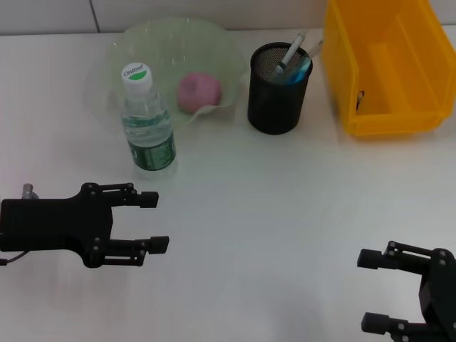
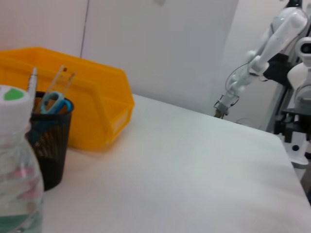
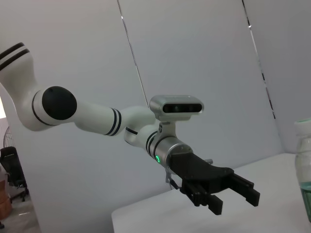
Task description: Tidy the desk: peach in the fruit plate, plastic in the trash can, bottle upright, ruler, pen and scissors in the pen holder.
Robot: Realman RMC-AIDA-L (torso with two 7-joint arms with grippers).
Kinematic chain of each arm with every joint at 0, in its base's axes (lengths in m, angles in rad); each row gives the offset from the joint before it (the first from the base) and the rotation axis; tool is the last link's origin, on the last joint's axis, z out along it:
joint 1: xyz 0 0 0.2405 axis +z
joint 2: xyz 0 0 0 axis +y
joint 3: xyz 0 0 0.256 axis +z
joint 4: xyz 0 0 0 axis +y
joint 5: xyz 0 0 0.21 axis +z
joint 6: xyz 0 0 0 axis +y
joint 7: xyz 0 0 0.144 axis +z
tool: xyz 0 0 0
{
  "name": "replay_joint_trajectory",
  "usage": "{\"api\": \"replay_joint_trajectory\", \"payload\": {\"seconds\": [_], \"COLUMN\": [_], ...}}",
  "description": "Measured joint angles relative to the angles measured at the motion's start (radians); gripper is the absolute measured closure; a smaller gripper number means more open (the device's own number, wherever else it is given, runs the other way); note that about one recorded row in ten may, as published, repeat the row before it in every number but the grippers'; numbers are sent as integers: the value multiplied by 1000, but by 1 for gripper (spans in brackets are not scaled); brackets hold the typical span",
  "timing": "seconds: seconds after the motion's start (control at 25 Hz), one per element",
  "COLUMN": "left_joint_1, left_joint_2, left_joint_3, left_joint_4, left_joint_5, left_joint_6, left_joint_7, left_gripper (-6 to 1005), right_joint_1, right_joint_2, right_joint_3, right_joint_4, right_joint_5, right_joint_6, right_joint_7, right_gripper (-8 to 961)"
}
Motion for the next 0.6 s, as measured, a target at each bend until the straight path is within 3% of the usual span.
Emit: {"api": "replay_joint_trajectory", "payload": {"seconds": [0.6], "left_joint_1": [5], "left_joint_2": [5], "left_joint_3": [-31], "left_joint_4": [0], "left_joint_5": [-71], "left_joint_6": [109], "left_joint_7": [38], "left_gripper": [225], "right_joint_1": [15], "right_joint_2": [10], "right_joint_3": [9], "right_joint_4": [3], "right_joint_5": [1], "right_joint_6": [-1], "right_joint_7": [-20], "right_gripper": [183]}}
